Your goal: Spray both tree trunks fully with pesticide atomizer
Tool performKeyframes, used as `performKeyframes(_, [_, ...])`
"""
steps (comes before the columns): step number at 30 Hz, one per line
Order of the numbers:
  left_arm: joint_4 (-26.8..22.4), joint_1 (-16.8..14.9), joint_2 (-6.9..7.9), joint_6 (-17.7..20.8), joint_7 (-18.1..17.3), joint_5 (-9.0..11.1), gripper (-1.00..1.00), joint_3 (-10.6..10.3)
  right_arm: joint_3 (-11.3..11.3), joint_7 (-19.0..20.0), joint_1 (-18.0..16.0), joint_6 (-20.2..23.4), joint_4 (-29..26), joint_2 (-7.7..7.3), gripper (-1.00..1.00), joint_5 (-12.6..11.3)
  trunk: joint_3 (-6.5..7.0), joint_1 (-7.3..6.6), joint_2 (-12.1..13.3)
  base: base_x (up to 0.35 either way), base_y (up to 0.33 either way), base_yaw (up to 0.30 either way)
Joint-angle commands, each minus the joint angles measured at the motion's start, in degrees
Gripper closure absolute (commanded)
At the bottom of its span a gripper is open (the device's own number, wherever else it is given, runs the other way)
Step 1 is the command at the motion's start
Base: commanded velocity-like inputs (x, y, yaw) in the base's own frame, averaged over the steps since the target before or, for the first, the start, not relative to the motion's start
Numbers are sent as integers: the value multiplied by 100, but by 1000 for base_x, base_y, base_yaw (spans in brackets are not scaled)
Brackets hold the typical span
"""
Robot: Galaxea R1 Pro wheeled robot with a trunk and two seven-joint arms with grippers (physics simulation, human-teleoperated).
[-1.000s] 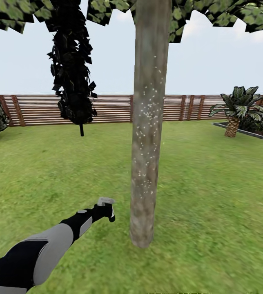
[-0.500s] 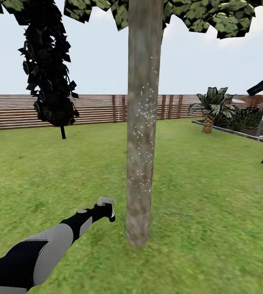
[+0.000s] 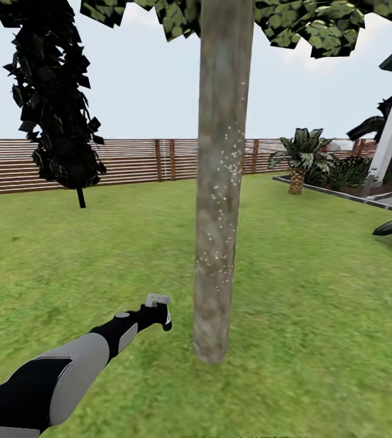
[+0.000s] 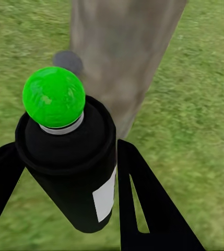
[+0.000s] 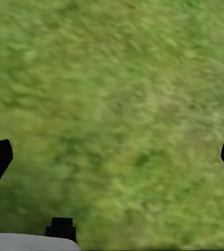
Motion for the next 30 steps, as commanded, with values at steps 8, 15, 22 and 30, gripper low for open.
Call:
performKeyframes(8, [2,0,0,0,0,3,100,5,0,0,0,1,2,2,-100,0,-62,0,0,0,350,-174])
performKeyframes(15, [2,0,0,0,0,3,100,7,0,0,0,0,1,1,-100,0,-96,0,0,0,350,-106])
performKeyframes(22, [4,0,0,0,0,3,100,6,0,0,0,-1,0,1,-100,0,-91,0,0,0,350,-189])
performKeyframes(30, [4,0,0,0,0,3,100,6,0,0,0,-1,4,0,-100,0,-76,0,0,0,350,-284])
